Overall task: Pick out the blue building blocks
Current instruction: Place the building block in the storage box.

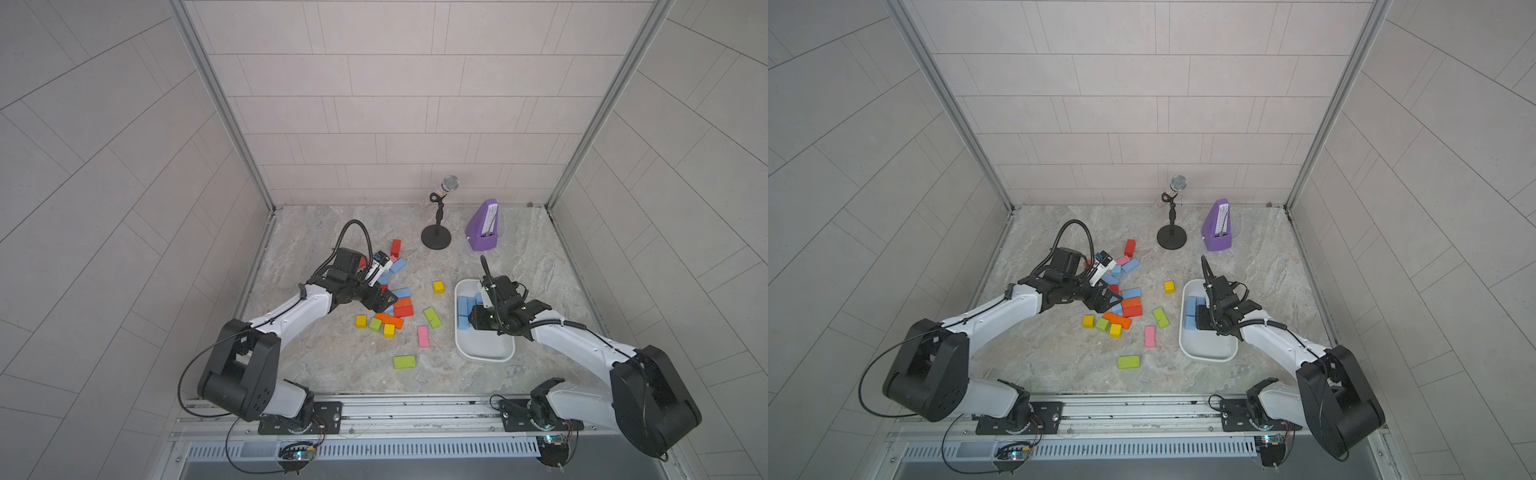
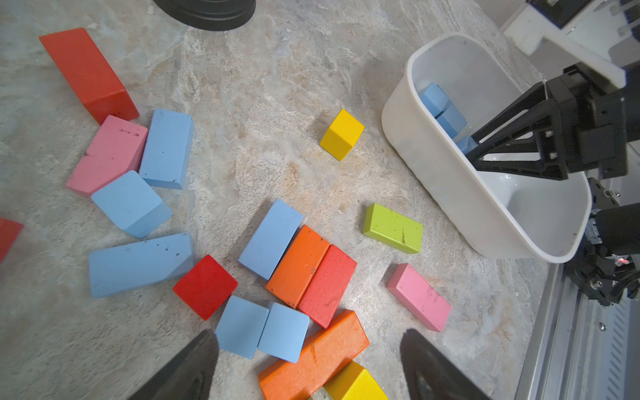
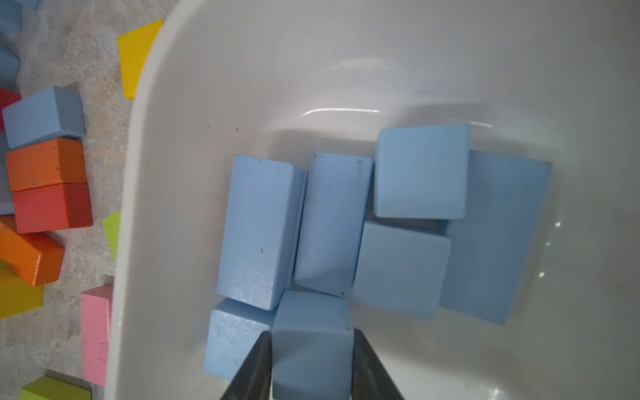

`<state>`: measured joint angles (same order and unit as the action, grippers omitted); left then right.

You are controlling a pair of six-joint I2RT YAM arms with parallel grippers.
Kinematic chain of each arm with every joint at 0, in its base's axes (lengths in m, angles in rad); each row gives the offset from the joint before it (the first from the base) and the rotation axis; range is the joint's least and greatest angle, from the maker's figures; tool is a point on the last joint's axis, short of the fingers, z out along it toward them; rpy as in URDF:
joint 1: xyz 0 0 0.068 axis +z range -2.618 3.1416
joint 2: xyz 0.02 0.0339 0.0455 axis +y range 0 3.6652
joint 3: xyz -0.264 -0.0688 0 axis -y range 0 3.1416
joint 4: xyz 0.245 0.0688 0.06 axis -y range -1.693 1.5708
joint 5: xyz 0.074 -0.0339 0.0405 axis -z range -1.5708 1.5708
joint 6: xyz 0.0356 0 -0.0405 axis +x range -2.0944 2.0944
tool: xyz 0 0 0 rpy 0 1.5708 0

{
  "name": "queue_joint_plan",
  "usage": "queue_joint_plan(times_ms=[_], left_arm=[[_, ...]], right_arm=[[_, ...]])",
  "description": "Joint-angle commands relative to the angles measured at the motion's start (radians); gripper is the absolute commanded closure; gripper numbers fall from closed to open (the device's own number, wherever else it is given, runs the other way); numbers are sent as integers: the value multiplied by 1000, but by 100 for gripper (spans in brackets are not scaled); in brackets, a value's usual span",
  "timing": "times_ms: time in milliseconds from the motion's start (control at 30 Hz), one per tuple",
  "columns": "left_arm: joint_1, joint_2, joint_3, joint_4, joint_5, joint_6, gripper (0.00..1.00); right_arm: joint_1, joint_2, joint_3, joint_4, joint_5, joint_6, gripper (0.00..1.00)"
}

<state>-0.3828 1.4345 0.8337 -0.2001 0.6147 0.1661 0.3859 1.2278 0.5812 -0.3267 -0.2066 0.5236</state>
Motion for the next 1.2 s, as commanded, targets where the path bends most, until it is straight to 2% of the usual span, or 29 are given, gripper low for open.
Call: queue_joint_plan(times_ms=[0,467,667,967,1167], left_arm=[[-4,1,30,-19,-5,21,13],[-3,3,36,-25,-8,18,13],[3,-3,88,-97,-97,6,12],[100,-13,65,-47,-136,-38,11],[174,19,56,-21,-162,-97,11]], right_arm=[[0,1,-5,17,-11,13,57],[-1,-74,7,-22,-22,12,53],[0,-173,37,-101,48,-63,53],[34,-229,37,-9,62,-107,54],[126,-183,105,78,86,-154,55]])
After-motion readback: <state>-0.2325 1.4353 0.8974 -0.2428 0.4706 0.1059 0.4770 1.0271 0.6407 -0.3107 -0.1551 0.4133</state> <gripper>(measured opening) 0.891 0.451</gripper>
